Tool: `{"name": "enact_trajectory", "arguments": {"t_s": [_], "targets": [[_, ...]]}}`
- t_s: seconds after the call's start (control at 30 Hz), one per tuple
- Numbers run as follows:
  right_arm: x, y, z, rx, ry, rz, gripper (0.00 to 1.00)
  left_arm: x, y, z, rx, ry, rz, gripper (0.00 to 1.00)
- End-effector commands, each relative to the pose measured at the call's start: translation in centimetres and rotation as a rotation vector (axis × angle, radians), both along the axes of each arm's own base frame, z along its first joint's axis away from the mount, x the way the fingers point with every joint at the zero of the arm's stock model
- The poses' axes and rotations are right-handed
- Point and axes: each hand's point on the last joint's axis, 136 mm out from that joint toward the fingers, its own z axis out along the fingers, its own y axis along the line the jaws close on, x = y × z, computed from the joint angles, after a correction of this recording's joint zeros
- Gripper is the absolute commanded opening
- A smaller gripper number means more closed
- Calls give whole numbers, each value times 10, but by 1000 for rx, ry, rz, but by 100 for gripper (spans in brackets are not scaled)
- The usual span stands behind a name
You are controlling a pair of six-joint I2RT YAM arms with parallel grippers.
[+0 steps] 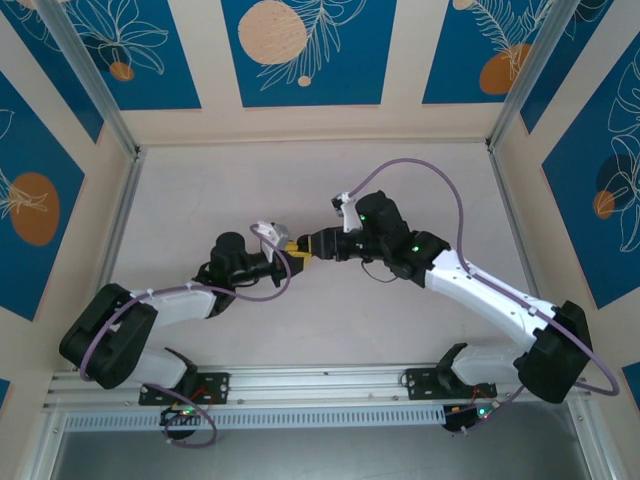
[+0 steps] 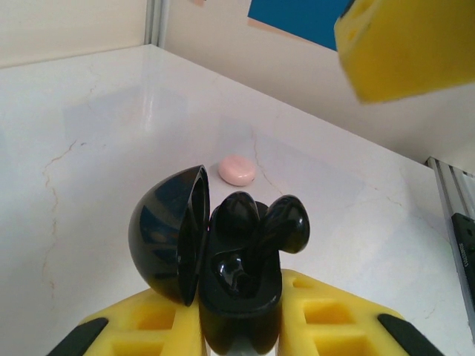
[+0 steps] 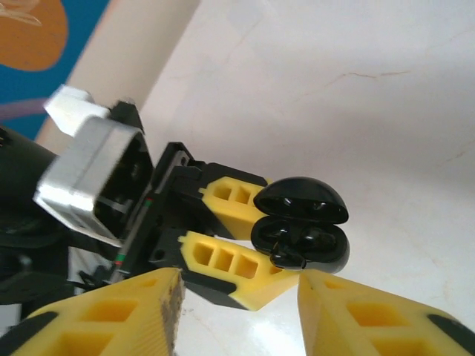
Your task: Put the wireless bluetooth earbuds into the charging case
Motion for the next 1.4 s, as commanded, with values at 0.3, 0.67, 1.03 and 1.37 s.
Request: {"name": "enact_trajectory", "arguments": {"t_s": [0.3, 0.67, 1.03, 1.37], "targets": [[-7, -12, -20, 145, 248, 26, 30, -5, -7, 26, -15, -122, -61, 23], [1, -2, -29, 203, 309, 53, 31, -4, -7, 30, -27, -122, -60, 23], [3, 5, -35, 215, 336, 79, 27, -3, -8, 32, -35, -117, -55, 24], [4, 9, -39, 218, 343, 89, 24, -2, -8, 33, -35, -118, -51, 23]]}}
